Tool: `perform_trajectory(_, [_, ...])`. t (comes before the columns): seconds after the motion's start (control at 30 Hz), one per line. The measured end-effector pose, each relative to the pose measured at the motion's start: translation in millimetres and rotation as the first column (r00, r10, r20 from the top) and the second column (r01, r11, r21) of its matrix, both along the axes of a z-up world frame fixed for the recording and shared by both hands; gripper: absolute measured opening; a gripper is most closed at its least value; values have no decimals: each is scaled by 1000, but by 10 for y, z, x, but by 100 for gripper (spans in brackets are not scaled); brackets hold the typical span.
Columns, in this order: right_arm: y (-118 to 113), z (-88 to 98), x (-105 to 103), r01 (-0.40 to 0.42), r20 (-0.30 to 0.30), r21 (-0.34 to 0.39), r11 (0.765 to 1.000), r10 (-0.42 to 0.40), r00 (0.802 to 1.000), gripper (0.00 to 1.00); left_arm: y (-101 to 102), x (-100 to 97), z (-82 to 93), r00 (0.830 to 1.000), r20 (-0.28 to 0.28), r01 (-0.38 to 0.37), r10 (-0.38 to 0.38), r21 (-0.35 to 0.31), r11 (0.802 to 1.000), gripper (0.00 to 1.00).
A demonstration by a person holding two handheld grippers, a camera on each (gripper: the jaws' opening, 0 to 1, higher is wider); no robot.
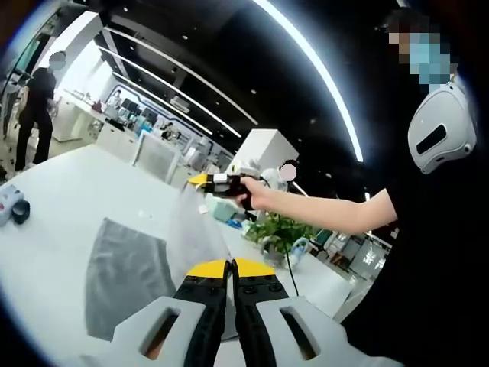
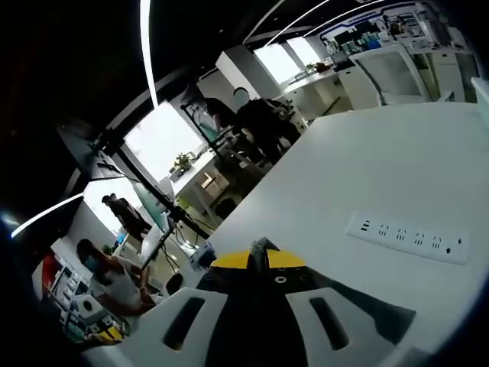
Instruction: Fold the towel on the table until its edges align and the towel forms a compact rectangular stack.
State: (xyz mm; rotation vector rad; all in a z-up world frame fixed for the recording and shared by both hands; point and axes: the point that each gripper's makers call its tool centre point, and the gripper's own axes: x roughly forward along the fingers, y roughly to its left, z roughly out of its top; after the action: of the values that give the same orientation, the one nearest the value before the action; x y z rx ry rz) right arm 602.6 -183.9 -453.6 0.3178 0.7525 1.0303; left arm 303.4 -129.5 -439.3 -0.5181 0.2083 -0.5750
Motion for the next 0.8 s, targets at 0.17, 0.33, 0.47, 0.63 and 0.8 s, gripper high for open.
perform_trajectory(0.17, [68,-80,37,7,-25,0,1000,-7,1000,2,38,22,-89,1000,-19,-9,10,31,999,1])
perform_trajectory(0.33, [135,-168,76,15,-50,-6,1000,-16,999,2,120,33,-159,999,-36,-25,25,11,1000,1])
perform_trajectory(0.47, [201,-284,105,18,-62,-30,999,-20,998,2,156,52,-191,998,-43,-38,38,10,999,1])
perform_trajectory(0.63, [328,-353,117,54,-153,19,998,-51,987,2,180,51,-278,997,-60,-46,47,12,999,1])
perform_trajectory(0.8, [387,-519,144,45,-179,-9,999,-46,983,2,253,9,-389,993,-85,-77,76,0,997,1])
